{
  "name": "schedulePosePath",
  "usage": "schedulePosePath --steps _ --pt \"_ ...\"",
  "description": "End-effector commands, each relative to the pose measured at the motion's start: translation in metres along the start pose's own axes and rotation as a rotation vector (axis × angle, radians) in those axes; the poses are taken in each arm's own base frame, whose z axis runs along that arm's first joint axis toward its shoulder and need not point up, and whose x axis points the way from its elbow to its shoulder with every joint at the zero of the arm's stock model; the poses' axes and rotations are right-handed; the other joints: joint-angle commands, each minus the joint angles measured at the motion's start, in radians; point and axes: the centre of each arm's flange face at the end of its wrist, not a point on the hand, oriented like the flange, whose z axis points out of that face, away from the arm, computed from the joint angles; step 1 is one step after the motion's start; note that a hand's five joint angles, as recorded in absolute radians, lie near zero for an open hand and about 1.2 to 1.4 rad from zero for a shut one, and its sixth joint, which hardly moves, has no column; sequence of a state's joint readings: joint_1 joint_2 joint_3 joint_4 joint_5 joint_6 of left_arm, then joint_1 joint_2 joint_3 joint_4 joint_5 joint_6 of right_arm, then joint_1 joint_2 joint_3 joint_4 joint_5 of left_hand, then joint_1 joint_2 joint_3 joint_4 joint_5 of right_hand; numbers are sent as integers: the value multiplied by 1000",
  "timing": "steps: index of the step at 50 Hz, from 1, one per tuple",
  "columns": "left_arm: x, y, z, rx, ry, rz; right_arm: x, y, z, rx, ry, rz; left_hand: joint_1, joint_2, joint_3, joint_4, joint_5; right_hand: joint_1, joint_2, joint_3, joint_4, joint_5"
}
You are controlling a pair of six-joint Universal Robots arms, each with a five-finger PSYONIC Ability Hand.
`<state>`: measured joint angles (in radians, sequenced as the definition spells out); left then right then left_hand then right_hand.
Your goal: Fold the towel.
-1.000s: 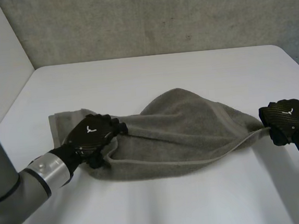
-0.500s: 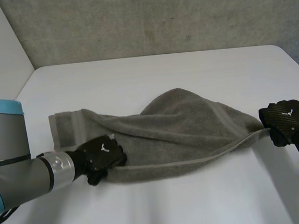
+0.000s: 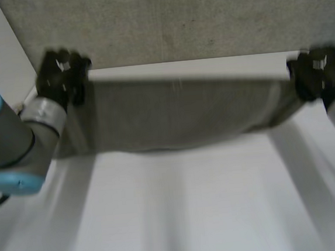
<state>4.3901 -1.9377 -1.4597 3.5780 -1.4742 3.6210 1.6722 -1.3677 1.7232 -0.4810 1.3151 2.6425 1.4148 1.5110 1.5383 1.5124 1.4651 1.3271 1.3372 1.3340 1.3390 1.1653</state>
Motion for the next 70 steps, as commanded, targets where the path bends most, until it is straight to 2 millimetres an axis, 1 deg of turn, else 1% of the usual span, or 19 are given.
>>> schedulePosePath --steps 1,3,6,9,11,12,13,14,16,17,19,21,23,24,26,32,44,51,70 --pt "-41 -93 40 358 -137 -93 48 -108 52 447 298 -54 -19 -115 -142 -116 -243 69 59 62 57 56" --pt "-59 -119 45 472 -175 -162 61 -133 58 559 349 -63 -19 -115 -142 -116 -243 69 59 62 57 56" --pt "-64 -126 44 500 -173 -192 58 -127 62 531 323 -54 -19 -115 -142 -116 -243 69 59 62 57 56" --pt "-57 -114 39 450 -136 -251 51 -118 62 481 291 -42 -19 -115 -142 -116 -243 69 59 62 57 56" --pt "-35 -73 26 297 -78 -270 32 -97 58 353 201 -11 -19 -115 -142 -116 -243 69 59 62 57 56" --pt "-35 -73 26 296 -77 -271 32 -97 58 353 200 -11 -19 -115 -142 -116 -243 69 59 62 57 56" --pt "-27 -53 18 229 -61 -270 22 -85 54 286 146 1 -19 -115 -142 -116 -243 69 59 62 57 56" --pt "-27 -53 18 229 -61 -270 14 -72 48 219 89 10 -19 -115 -142 -116 -243 69 59 62 57 56" --pt "-14 -16 -1 106 -29 -255 4 -60 41 159 23 19 -19 -115 -142 -116 -243 69 59 62 57 56" --pt "-14 -16 -1 105 -29 -255 4 -60 41 159 22 20 -19 -115 -142 -116 -243 69 59 62 57 56" --pt "1 18 -26 -9 37 -234 -17 -36 24 36 -95 42 -19 -115 -142 -116 -243 69 59 62 57 56" --pt "1 18 -27 -9 37 -234 -28 -24 13 -28 -149 59 -19 -115 -142 -116 -243 69 59 62 57 56" --pt "30 49 -66 -99 183 -196 -46 -2 -10 -153 -241 86 -19 -115 -142 -116 -243 69 59 62 57 56" --pt "30 49 -66 -99 184 -196 -46 -2 -10 -154 -241 86 -19 -115 -142 -116 -243 69 59 62 57 56" --pt "48 62 -98 -149 281 -151 -60 14 -35 -258 -304 95 -19 -115 -142 -116 -243 69 59 62 57 56" --pt "62 73 -133 -205 358 -55 -60 18 -70 -309 -315 65 -19 -115 -142 -116 -243 69 59 62 57 56" --pt "61 82 -132 -213 349 -16 -47 23 -81 -297 -294 93 -133 -229 -256 -230 -357 69 59 62 57 56" --pt "66 94 -131 -230 347 -15 -44 28 -79 -301 -280 94 -702 -798 -825 -799 -926 69 59 62 57 56" --pt "48 107 -134 -292 292 -11 -33 35 -75 -313 -216 95 -647 -743 -770 -744 -871 69 59 62 57 56"
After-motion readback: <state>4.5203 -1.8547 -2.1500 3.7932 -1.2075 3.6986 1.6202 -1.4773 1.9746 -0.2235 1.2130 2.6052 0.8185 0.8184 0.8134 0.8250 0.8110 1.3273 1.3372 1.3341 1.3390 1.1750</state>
